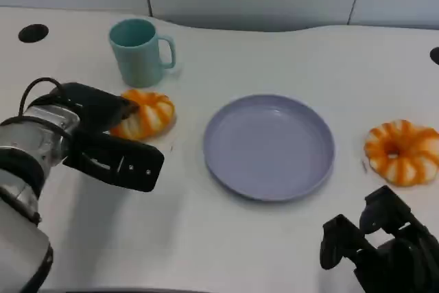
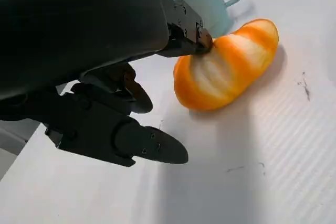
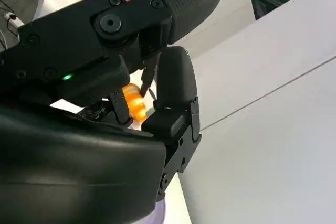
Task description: Grasp the bread from the table and place it into the plate.
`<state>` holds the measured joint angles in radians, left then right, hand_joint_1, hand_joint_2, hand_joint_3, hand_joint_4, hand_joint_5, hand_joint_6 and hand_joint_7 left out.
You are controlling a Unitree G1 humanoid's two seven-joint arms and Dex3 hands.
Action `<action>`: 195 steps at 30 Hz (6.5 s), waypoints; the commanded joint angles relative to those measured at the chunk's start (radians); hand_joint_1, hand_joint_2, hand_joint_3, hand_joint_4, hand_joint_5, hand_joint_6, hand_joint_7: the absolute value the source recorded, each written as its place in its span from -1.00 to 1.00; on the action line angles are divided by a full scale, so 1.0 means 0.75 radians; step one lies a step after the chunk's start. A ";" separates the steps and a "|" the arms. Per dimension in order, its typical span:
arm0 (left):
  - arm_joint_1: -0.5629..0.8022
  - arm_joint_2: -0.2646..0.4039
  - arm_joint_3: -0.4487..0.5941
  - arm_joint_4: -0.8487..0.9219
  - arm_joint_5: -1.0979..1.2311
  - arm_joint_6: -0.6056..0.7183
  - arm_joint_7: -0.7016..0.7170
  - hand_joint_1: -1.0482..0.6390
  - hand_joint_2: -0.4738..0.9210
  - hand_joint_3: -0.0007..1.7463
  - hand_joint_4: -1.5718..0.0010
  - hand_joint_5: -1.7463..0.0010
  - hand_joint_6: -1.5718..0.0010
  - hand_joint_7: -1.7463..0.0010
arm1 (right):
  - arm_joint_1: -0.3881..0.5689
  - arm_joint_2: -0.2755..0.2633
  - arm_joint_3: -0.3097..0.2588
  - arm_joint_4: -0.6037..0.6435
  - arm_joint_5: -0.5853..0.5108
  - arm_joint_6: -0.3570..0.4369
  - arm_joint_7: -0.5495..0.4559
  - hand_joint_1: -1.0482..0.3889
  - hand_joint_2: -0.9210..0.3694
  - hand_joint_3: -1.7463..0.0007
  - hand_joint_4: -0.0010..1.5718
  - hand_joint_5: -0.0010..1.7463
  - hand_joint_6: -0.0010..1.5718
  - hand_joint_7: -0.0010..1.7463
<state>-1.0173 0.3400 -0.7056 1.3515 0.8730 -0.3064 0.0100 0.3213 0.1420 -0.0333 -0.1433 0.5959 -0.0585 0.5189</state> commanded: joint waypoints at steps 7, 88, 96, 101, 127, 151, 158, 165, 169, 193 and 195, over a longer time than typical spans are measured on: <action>-0.004 0.040 -0.009 0.012 0.009 0.008 -0.027 -0.40 1.00 -0.86 0.00 0.99 0.12 1.00 | 0.000 -0.004 -0.008 0.001 0.003 -0.011 -0.008 -0.19 -0.91 1.00 0.01 1.00 -0.17 1.00; -0.173 0.148 0.166 -0.056 -0.155 -0.252 -0.213 -0.35 0.98 -0.98 -0.06 0.97 0.00 0.98 | -0.179 0.017 -0.039 0.119 -0.030 -0.025 -0.054 -0.16 -0.90 1.00 -0.01 1.00 -0.17 1.00; -0.237 0.072 0.200 -0.043 -0.165 -0.187 -0.052 -0.26 0.94 -1.00 -0.07 0.98 0.00 0.99 | -0.211 0.014 -0.067 0.165 -0.010 -0.017 -0.031 -0.11 -0.90 1.00 -0.01 1.00 -0.17 0.99; -0.226 -0.002 0.231 -0.018 -0.188 -0.113 -0.003 -0.21 0.94 -1.00 -0.03 0.99 0.05 1.00 | -0.214 0.017 -0.075 0.188 -0.017 -0.040 -0.023 -0.11 -0.91 1.00 -0.02 1.00 -0.17 0.98; -0.206 -0.039 0.240 0.000 -0.197 -0.019 -0.003 -0.17 1.00 -0.97 0.15 1.00 0.17 1.00 | -0.235 0.014 -0.069 0.205 -0.046 -0.048 -0.029 -0.11 -0.92 0.99 0.00 1.00 -0.17 1.00; -0.206 -0.039 0.240 0.000 -0.197 -0.019 -0.003 -0.17 1.00 -0.97 0.15 1.00 0.17 1.00 | -0.235 0.013 -0.067 0.207 -0.045 -0.051 -0.029 -0.11 -0.92 1.00 0.00 1.00 -0.17 1.00; -0.175 -0.066 0.246 0.014 -0.205 0.023 -0.016 -0.18 1.00 -0.95 0.17 1.00 0.19 1.00 | -0.217 0.013 -0.061 0.192 -0.043 -0.056 -0.020 -0.11 -0.92 1.00 -0.01 1.00 -0.18 1.00; -0.161 -0.079 0.250 0.019 -0.208 0.048 -0.021 -0.19 1.00 -0.92 0.19 1.00 0.21 1.00 | -0.208 0.013 -0.058 0.185 -0.041 -0.058 -0.015 -0.11 -0.92 1.00 -0.02 1.00 -0.18 1.00; -0.161 -0.079 0.250 0.019 -0.207 0.048 -0.021 -0.19 1.00 -0.92 0.19 1.00 0.21 1.00 | -0.208 0.013 -0.058 0.185 -0.041 -0.058 -0.015 -0.11 -0.92 1.00 -0.02 1.00 -0.19 1.00; -0.155 -0.080 0.253 0.020 -0.197 0.049 -0.015 -0.20 1.00 -0.92 0.20 1.00 0.21 1.00 | -0.205 0.014 -0.058 0.188 -0.045 -0.073 -0.010 -0.12 -0.92 1.00 -0.01 1.00 -0.18 1.00; -0.155 -0.080 0.253 0.020 -0.197 0.049 -0.015 -0.20 1.00 -0.92 0.20 1.00 0.21 1.00 | -0.205 0.014 -0.057 0.189 -0.044 -0.074 -0.010 -0.12 -0.92 1.00 -0.01 1.00 -0.18 1.00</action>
<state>-1.1426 0.2746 -0.5149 1.3647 0.7293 -0.2755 -0.0021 0.1611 0.1584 -0.0718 0.0093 0.5603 -0.0982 0.5035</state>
